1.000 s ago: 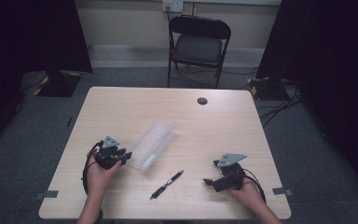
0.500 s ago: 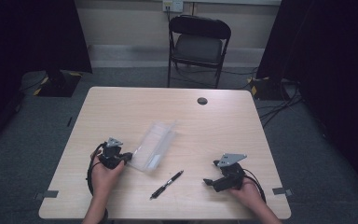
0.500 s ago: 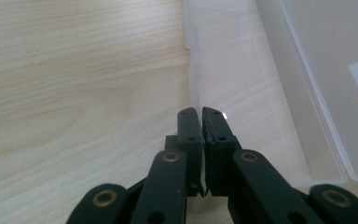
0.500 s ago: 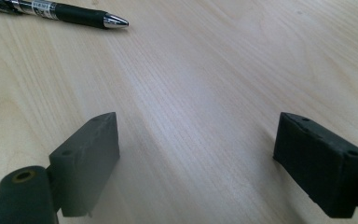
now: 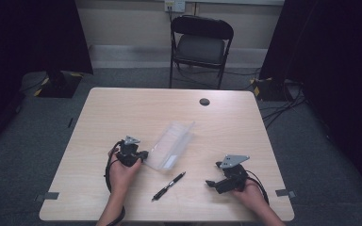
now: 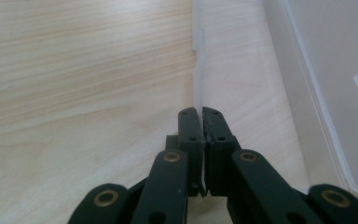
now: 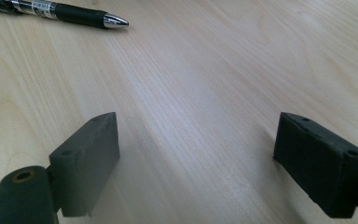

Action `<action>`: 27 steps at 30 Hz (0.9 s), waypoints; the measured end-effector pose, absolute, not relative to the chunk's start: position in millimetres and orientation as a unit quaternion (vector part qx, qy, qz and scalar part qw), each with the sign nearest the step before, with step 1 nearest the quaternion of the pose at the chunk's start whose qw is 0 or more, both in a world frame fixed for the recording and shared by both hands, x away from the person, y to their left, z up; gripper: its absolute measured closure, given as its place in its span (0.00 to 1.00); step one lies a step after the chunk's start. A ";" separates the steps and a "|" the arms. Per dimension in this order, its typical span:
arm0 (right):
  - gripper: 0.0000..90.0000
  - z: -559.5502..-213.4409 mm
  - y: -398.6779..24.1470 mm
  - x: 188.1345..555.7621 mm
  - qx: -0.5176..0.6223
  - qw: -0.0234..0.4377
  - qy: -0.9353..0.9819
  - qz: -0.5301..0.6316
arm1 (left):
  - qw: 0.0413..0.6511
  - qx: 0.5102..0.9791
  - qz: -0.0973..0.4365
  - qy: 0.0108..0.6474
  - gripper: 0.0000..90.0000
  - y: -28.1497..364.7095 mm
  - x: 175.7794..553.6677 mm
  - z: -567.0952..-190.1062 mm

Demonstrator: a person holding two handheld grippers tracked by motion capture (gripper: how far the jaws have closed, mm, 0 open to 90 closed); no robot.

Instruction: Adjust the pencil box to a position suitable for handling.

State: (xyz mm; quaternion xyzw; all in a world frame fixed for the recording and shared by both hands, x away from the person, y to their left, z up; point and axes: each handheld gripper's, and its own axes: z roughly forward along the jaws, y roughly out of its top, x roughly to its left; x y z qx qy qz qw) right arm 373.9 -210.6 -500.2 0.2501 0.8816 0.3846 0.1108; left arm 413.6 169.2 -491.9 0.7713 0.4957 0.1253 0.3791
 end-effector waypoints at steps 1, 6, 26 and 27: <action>0.15 -500.2 -210.6 373.9 0.250 0.111 0.882 0.385 | 0.379 0.771 0.125 0.496 0.97 169.2 413.6 -491.9; 0.15 -500.2 -210.6 373.9 0.250 0.111 0.882 0.385 | 0.380 0.773 0.125 0.493 0.97 160.4 416.8 -492.0; 0.15 -500.2 -210.6 373.9 0.250 0.111 0.882 0.385 | 0.408 0.766 0.125 0.480 0.85 152.7 419.1 -490.8; 0.15 -500.2 -210.7 373.9 0.250 0.111 0.881 0.385 | 0.415 0.765 0.122 0.478 0.82 154.5 417.9 -488.3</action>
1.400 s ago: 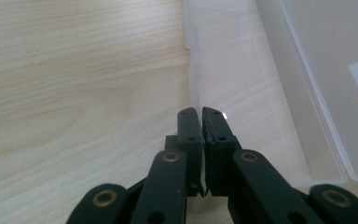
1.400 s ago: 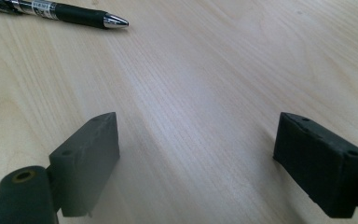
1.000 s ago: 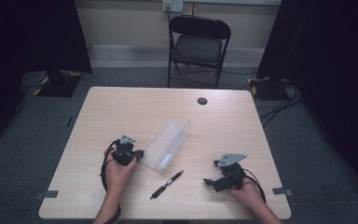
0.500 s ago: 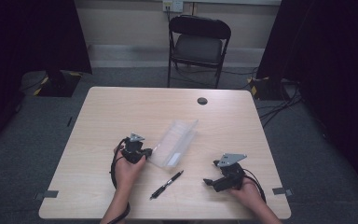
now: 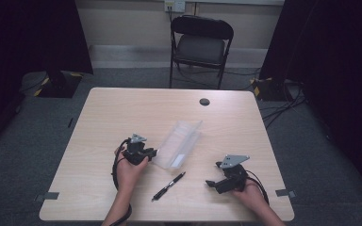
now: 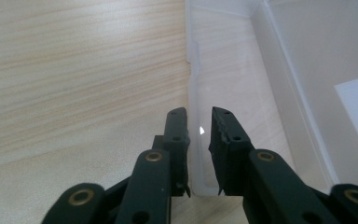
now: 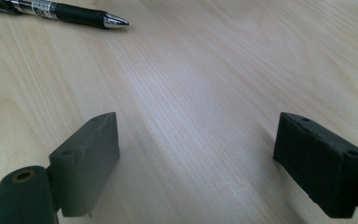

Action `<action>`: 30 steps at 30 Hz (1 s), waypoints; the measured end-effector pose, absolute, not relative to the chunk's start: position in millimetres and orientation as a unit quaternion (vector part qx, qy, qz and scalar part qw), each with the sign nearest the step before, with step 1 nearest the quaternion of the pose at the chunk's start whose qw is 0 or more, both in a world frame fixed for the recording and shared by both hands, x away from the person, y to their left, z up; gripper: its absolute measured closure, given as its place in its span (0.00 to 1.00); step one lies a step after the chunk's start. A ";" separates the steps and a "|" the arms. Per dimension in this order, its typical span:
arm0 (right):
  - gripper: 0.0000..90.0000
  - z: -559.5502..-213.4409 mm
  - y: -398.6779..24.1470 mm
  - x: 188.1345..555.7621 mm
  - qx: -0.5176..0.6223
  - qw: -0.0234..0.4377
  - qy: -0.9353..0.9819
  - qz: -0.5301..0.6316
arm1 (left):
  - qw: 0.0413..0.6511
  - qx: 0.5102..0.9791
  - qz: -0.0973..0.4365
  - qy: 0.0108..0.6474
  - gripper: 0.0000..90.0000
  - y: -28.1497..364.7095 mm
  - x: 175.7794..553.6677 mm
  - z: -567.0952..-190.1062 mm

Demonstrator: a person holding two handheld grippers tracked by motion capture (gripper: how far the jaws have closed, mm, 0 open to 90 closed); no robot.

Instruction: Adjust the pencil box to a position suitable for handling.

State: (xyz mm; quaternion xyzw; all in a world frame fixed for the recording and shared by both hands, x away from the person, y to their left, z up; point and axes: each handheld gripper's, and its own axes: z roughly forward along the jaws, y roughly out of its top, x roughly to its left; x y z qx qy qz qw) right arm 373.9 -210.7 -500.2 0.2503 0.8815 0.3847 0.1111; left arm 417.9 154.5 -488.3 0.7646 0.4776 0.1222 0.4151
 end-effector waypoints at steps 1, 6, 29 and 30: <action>0.15 -500.2 -210.7 373.9 0.250 0.111 0.881 0.385 | 0.415 0.765 0.122 0.478 0.80 154.5 417.9 -488.3; 0.15 -500.2 -210.6 373.9 0.250 0.111 0.882 0.385 | 0.419 0.765 0.121 0.474 0.79 159.4 409.2 -482.0; 0.15 -500.2 -210.7 373.6 0.251 0.112 0.881 0.384 | 0.430 0.812 0.082 0.387 0.74 153.3 338.5 -479.6; 0.15 -500.2 -210.7 373.6 0.251 0.112 0.881 0.384 | 0.434 0.812 0.076 0.383 0.74 150.5 334.0 -481.9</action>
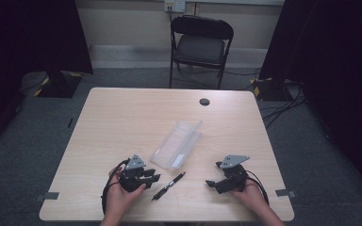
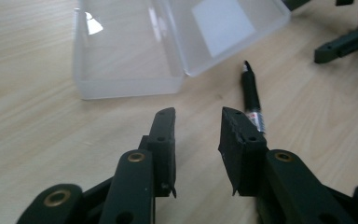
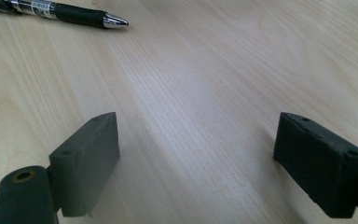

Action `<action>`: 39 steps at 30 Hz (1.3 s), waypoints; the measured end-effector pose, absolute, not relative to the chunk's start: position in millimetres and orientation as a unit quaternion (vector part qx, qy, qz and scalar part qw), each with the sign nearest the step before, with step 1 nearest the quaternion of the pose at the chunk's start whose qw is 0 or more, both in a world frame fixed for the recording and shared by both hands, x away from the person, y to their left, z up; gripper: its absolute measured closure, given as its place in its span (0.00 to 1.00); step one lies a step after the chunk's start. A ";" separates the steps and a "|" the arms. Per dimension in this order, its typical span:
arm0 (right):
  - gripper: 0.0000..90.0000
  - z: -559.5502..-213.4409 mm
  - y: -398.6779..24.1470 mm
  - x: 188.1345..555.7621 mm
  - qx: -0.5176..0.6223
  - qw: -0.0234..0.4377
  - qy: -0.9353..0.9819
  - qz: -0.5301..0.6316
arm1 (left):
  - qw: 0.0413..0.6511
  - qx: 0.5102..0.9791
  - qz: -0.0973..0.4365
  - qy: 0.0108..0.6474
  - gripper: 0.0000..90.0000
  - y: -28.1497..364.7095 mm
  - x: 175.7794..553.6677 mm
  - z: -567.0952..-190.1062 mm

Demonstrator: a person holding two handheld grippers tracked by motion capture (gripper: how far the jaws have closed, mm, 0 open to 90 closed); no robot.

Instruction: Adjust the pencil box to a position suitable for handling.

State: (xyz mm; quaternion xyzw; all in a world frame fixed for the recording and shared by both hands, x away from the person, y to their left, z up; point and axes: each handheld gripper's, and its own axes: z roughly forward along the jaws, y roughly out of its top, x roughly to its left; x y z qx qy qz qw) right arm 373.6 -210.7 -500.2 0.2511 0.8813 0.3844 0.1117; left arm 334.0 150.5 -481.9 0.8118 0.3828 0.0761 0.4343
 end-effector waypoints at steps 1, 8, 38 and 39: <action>0.15 -500.2 -210.7 373.6 0.251 0.112 0.881 0.384 | 0.434 0.812 0.076 0.383 0.75 150.5 334.0 -481.9; 0.15 -500.2 -210.7 373.6 0.251 0.112 0.881 0.385 | 0.442 0.819 0.061 0.360 0.75 133.0 324.0 -483.7; 0.15 -500.2 -210.7 373.6 0.251 0.112 0.881 0.384 | 0.385 0.853 0.072 0.345 0.89 124.5 320.6 -489.8; 0.15 -500.2 -210.7 373.6 0.251 0.112 0.881 0.385 | 0.383 0.854 0.071 0.345 0.89 128.1 320.2 -489.7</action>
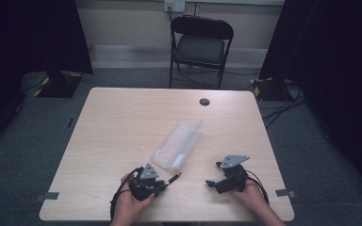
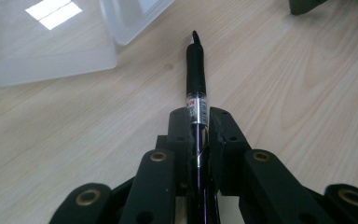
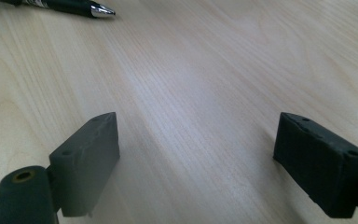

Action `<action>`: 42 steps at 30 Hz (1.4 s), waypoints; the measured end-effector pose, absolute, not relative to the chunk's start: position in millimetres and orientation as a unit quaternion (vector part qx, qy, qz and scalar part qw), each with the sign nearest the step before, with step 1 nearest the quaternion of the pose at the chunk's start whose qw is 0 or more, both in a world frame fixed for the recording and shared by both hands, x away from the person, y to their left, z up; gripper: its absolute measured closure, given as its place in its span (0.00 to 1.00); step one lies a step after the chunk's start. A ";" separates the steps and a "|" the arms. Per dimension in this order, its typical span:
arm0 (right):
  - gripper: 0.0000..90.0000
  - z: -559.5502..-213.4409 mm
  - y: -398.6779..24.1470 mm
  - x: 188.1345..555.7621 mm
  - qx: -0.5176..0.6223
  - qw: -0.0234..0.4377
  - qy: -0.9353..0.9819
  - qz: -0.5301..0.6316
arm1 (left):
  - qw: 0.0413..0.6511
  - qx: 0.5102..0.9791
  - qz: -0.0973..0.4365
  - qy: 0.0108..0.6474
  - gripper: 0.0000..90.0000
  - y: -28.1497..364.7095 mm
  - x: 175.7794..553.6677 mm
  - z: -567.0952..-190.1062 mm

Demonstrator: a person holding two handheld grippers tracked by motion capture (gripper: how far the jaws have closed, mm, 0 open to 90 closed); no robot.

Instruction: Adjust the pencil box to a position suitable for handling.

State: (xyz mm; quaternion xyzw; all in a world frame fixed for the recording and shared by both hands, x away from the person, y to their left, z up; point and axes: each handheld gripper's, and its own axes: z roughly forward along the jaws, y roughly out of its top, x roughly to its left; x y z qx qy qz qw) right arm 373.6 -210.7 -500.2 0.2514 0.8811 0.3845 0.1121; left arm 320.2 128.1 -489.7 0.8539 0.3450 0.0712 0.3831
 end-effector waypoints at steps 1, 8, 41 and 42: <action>0.15 -500.2 -210.7 373.6 0.251 0.112 0.881 0.385 | 0.383 0.854 0.071 0.345 0.89 128.1 320.2 -489.7; 0.14 -500.2 -210.7 373.7 0.251 0.111 0.881 0.385 | 0.375 0.852 0.069 0.359 0.89 148.8 315.3 -488.2; 0.14 -500.2 -210.8 373.0 0.253 0.113 0.881 0.384 | 0.394 0.837 0.101 0.365 0.81 144.1 323.7 -493.2; 0.14 -500.2 -210.8 373.0 0.253 0.113 0.881 0.384 | 0.384 0.842 0.104 0.364 0.81 144.0 322.9 -491.9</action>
